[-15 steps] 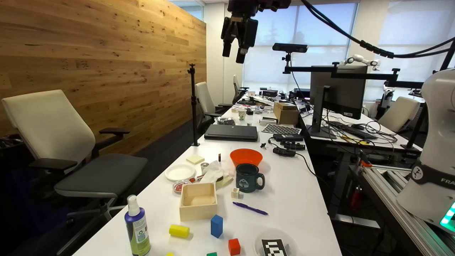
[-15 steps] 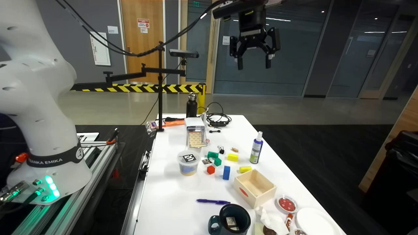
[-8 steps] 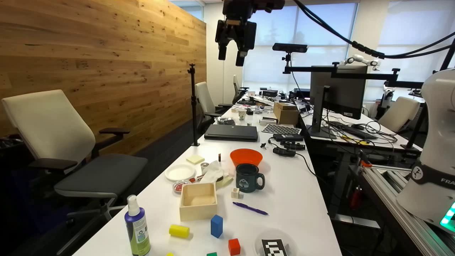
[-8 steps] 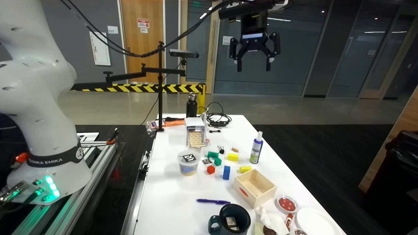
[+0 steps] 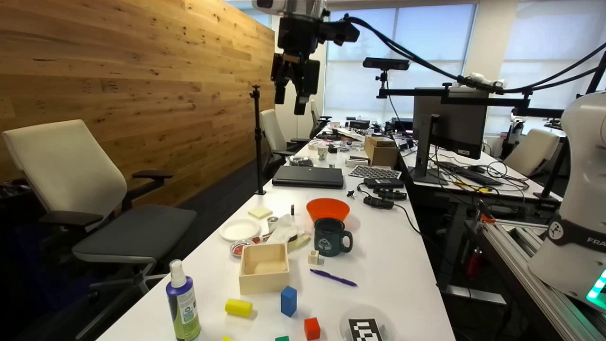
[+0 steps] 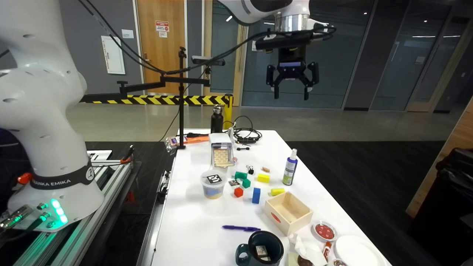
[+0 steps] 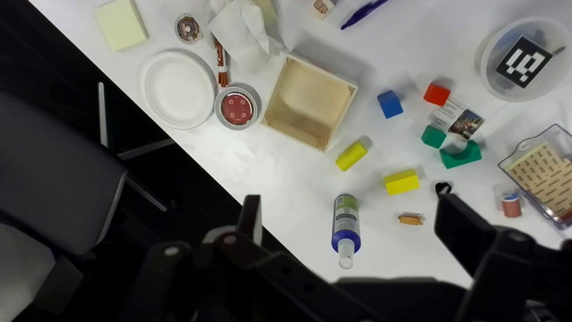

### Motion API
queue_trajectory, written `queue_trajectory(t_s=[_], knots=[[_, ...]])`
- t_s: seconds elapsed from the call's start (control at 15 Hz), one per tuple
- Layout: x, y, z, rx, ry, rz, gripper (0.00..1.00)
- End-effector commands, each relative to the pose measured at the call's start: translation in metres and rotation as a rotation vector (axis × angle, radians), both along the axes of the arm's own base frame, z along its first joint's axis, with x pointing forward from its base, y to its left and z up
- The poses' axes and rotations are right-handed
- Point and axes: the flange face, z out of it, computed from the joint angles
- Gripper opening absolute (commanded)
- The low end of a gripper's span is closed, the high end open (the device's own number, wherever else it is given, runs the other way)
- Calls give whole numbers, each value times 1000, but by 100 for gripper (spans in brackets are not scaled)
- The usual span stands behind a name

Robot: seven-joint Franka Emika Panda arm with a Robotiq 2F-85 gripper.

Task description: Put the green square on top of the blue block.

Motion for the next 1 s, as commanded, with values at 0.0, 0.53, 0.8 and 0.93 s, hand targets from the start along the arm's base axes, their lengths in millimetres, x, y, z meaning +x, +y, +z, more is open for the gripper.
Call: queue_trajectory(t_s=[0.0,0.53,0.8,0.93], knots=[[12,8,-35,26,-42,-32,100],[-40,8,-116,36,2,-13,100],[-59,37,-146,48,31,56,100],[-65,56,-160,55,51,81,100]])
